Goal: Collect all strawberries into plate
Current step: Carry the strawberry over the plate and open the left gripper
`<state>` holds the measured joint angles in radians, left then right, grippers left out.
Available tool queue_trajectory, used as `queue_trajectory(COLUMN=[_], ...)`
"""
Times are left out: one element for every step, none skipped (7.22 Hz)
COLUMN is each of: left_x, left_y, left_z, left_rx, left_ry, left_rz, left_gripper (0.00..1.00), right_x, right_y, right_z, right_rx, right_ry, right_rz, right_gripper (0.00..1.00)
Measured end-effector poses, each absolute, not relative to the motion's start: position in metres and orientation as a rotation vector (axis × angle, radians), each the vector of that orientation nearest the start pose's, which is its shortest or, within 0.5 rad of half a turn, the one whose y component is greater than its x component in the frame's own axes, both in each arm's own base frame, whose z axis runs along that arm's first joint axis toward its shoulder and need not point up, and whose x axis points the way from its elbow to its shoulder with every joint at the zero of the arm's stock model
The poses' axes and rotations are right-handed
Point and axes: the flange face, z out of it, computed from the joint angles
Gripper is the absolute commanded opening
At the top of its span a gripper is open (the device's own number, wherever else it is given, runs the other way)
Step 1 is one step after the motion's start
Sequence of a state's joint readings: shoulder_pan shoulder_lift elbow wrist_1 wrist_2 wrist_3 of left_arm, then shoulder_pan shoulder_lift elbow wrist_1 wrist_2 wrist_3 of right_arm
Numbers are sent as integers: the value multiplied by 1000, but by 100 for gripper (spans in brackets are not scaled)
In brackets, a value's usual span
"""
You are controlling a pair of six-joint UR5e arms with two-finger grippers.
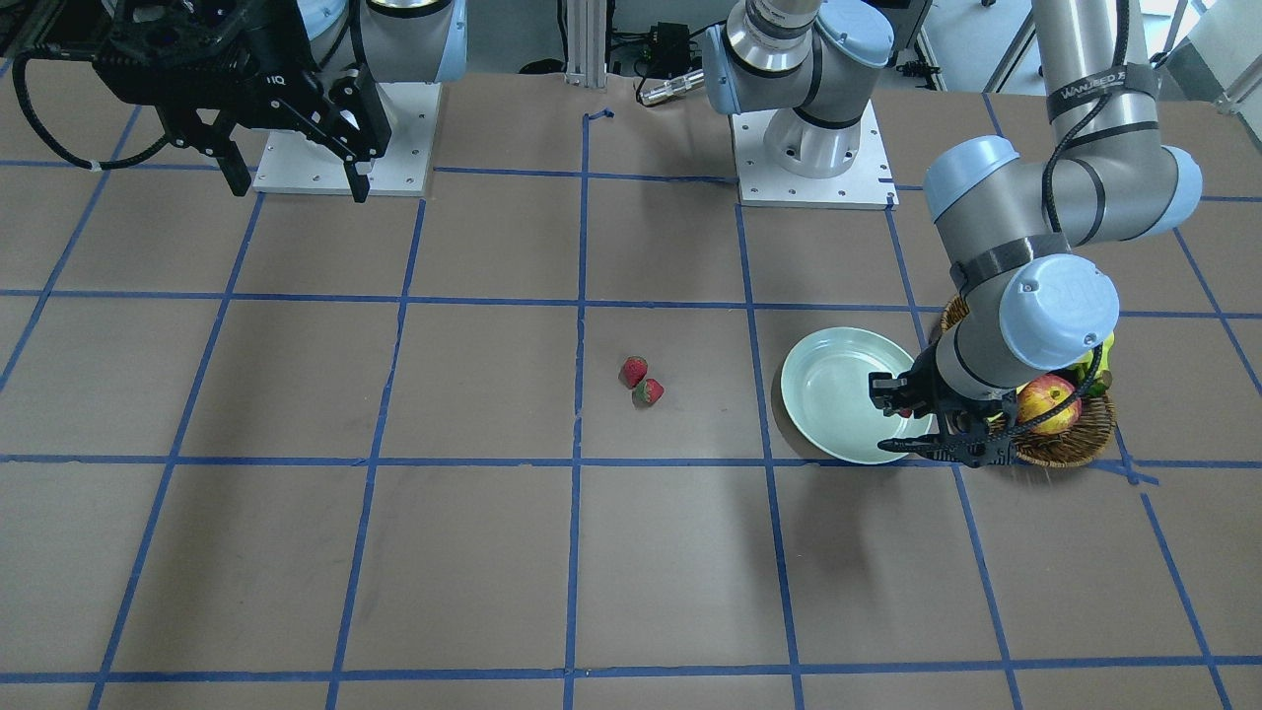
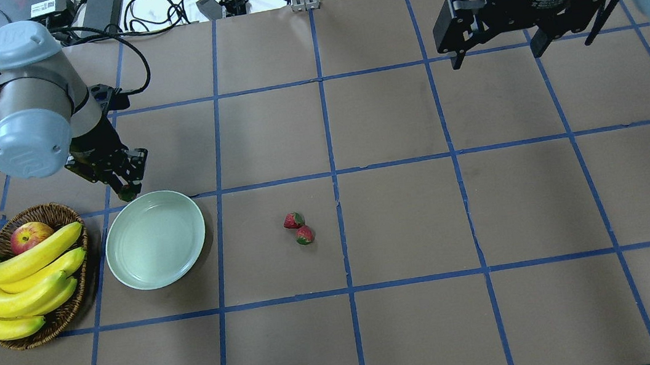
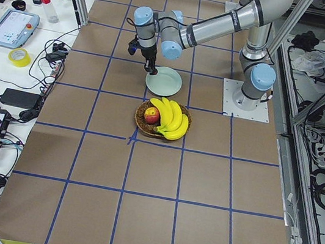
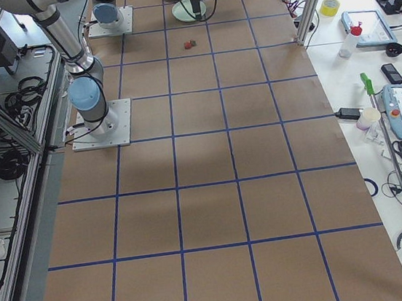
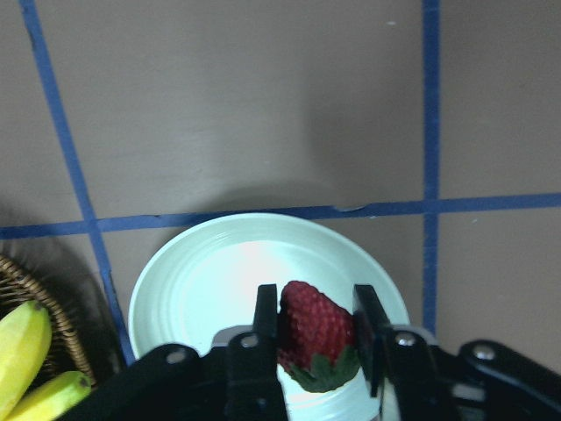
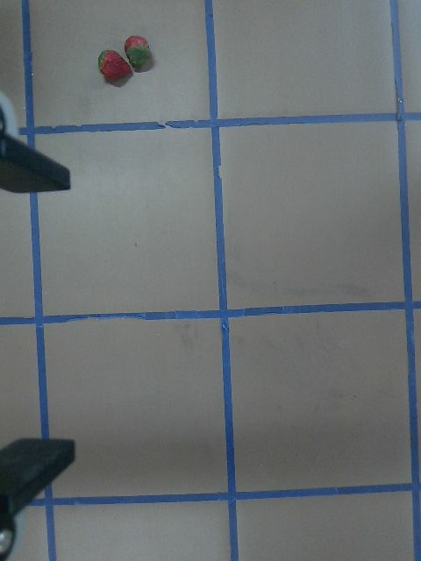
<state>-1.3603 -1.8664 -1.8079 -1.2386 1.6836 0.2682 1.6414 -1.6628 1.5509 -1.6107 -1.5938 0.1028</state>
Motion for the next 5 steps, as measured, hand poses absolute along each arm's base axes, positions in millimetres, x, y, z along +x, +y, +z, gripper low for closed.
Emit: queue_trajectory(left_x=[-1,4,7,8,8], left_y=[-541,-532,-527,-524,-524], left_z=[239,226,217,212,209], left_rx=[96,84,73,70,77], left_ry=[3047,3034,3031,3031,3032], left_rz=[399,449,479,496,502], left_gripper=[0,0,46,99,100], right_x=[163,163,163,163,163], right_y=[-454,-453,-453,-453,-454], right_z=[546,547,547,547,546], right_rx=[53,53,53,53,53], right_ry=[3142,3142,3142,3142,3142], right_rz=[-241,-241,-241,-241,-240], right_gripper=[100,100,100,100,100])
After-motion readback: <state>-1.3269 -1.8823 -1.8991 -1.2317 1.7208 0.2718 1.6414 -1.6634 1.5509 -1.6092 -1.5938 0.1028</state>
